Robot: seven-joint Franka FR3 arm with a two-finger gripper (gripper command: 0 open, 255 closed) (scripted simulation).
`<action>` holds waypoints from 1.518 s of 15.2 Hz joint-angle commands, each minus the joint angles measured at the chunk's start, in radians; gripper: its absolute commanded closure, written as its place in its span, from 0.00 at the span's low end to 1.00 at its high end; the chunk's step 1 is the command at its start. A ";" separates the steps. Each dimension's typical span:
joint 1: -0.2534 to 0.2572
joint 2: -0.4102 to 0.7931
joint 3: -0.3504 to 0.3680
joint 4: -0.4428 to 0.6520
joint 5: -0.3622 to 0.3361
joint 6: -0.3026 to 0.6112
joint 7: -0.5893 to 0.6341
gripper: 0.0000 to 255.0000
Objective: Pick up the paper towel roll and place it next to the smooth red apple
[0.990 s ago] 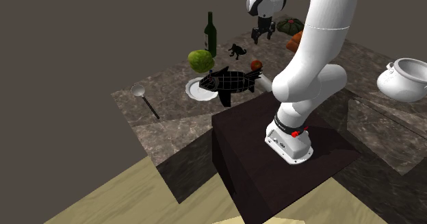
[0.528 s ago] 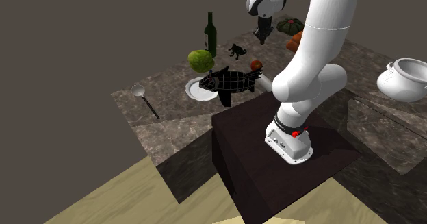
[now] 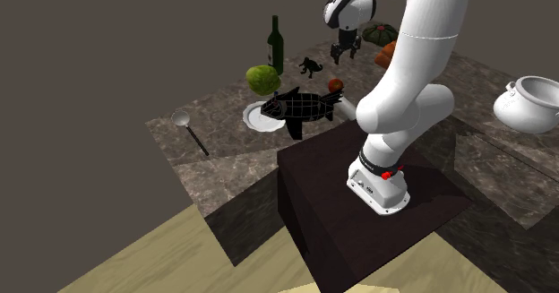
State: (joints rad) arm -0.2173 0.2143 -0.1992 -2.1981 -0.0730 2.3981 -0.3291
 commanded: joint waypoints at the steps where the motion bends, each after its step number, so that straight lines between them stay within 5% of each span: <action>1: -0.002 -0.009 -0.001 -0.065 0.003 0.054 0.002 0.00; 12: -0.046 0.067 0.019 -0.364 0.077 0.406 -0.049 0.00; 23: -0.079 0.193 0.056 -0.343 0.113 0.510 -0.076 0.00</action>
State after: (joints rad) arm -0.2956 0.4052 -0.1445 -2.5419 0.0399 2.9067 -0.4045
